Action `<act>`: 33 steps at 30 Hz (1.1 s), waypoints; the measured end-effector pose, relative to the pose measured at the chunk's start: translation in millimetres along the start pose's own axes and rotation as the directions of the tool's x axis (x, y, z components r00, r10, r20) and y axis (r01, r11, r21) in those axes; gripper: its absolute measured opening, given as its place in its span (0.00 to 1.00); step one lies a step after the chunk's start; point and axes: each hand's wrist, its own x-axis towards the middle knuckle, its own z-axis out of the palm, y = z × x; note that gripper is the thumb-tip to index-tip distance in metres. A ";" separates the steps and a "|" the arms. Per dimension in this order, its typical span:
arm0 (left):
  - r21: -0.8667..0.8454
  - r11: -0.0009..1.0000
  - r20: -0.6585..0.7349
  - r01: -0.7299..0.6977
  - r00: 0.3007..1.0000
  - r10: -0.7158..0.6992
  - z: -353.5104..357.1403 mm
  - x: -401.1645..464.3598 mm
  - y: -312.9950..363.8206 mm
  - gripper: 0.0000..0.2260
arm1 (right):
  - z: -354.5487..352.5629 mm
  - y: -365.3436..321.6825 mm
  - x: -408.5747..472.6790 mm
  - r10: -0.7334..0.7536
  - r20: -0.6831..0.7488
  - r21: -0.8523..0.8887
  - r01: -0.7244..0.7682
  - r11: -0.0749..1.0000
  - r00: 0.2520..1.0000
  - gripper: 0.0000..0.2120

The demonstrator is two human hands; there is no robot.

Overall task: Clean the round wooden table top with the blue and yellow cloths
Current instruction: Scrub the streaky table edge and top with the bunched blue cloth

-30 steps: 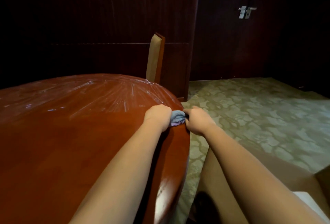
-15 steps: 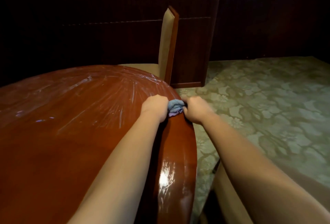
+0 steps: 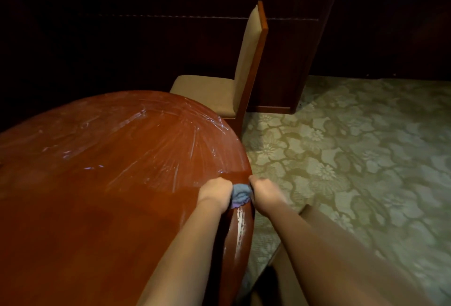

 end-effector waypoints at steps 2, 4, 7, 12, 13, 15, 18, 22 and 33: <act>0.000 1.000 -0.008 0.017 1.000 -0.017 -1.5 7.3 0.9 0.14 | -0.3 2.9 11.3 -0.023 -0.002 -0.017 0.023 1.000 1.000 0.06; 0.013 1.000 -0.024 0.029 0.999 -0.029 -3.7 15.8 1.6 0.14 | -0.4 5.3 23.3 -0.032 -0.022 -0.025 0.032 0.999 0.999 0.06; 0.019 0.999 -0.059 0.041 0.997 -0.040 -8.5 34.2 -1.4 0.14 | -4.9 6.2 44.9 -0.046 -0.056 -0.049 0.043 0.998 0.997 0.06; 0.014 0.999 -0.115 0.050 0.992 -0.048 -20.6 71.0 -12.5 0.12 | -12.5 3.5 85.7 -0.078 -0.113 -0.068 0.070 0.995 0.991 0.08; 0.013 0.999 -0.119 0.050 0.992 -0.048 -23.0 76.9 -15.2 0.12 | -14.6 1.9 92.3 -0.091 -0.123 -0.090 0.080 0.993 0.988 0.08; 0.018 0.999 -0.129 0.049 0.991 -0.046 -27.5 89.1 -21.8 0.12 | -18.1 -0.8 105.3 -0.114 -0.140 -0.141 0.094 0.986 0.984 0.10; 0.068 0.997 -0.157 0.032 0.987 -0.021 -32.9 108.3 -33.0 0.13 | -19.3 -1.2 124.7 -0.151 -0.185 -0.174 0.119 0.978 0.971 0.12; 0.102 0.995 -0.181 0.014 0.984 0.005 -36.6 120.9 -41.4 0.14 | -15.5 2.0 138.9 -0.187 -0.228 -0.141 0.157 0.977 0.955 0.10; 0.093 0.996 -0.143 0.010 0.990 0.004 -6.2 71.0 -45.2 0.14 | -4.8 -12.4 85.4 -0.385 -0.173 -0.284 0.328 0.901 0.907 0.19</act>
